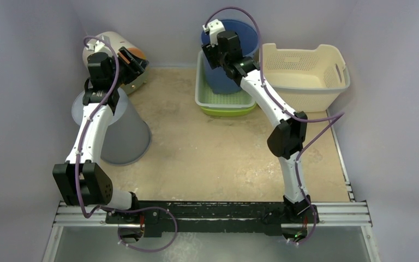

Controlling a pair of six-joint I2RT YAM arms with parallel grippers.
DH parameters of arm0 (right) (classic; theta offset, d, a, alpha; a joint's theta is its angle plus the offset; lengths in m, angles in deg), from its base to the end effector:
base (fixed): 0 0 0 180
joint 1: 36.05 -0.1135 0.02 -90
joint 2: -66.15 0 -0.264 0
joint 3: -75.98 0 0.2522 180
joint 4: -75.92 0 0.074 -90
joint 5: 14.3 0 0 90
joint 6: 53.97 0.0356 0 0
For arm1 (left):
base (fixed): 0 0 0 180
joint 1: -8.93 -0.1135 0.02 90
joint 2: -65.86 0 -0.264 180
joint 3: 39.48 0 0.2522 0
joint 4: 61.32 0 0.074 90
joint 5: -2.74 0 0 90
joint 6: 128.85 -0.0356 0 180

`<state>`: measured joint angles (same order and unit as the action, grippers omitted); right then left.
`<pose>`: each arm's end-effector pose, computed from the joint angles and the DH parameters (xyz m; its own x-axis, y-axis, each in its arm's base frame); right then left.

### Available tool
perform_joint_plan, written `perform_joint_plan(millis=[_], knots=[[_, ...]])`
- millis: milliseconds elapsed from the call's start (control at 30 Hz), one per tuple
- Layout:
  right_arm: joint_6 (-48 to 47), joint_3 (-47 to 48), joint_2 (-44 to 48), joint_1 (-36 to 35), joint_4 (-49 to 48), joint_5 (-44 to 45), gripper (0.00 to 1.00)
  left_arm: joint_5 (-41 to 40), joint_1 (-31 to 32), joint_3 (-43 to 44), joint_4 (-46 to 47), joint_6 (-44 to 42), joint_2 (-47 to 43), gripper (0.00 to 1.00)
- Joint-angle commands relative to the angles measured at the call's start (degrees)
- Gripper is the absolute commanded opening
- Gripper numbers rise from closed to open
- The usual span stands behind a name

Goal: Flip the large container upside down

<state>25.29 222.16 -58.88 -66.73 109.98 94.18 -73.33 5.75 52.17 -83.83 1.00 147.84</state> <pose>0.4459 0.2514 0.3966 -0.1481 -0.2934 -0.9445 -0.2502 0.9350 -0.2512 0.3376 0.0102 0.3932 -0.2860 -0.6388 -0.7142 -0.0036 0.7461 -0.6658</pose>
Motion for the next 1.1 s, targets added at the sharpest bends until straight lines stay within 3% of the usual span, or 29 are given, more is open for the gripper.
perform_joint_plan(millis=[0,67,167,267,500,767,1067], knots=[[-0.05,-0.80,-0.60,1.82,-1.36,-1.66,0.68,0.48,0.25,-0.59,1.28,-1.56,-0.40,0.61],[0.98,-0.94,-0.81,1.81,-0.56,-2.46,0.52,0.48,0.28,-0.81,1.22,-1.60,-0.41,0.61],[1.99,-1.68,-0.51,1.77,-0.45,-2.15,0.15,0.54,0.28,-0.80,1.15,-1.71,-0.41,0.61],[2.34,-1.90,0.29,1.76,-0.78,-1.18,0.00,0.52,0.28,-0.95,0.85,-2.03,-0.45,0.61],[4.65,-0.97,4.65,2.39,-2.43,-2.42,0.00,-0.23,0.28,-2.62,0.22,-3.25,-1.10,0.61],[14.07,1.76,11.23,3.25,-1.95,-15.09,0.00,-1.93,-0.12,-3.95,-1.54,-5.39,-1.52,0.61],[23.03,2.53,18.19,3.17,-1.06,-23.58,0.00,-3.66,-3.00,-8.36,-2.48,-6.73,-2.76,0.61]])
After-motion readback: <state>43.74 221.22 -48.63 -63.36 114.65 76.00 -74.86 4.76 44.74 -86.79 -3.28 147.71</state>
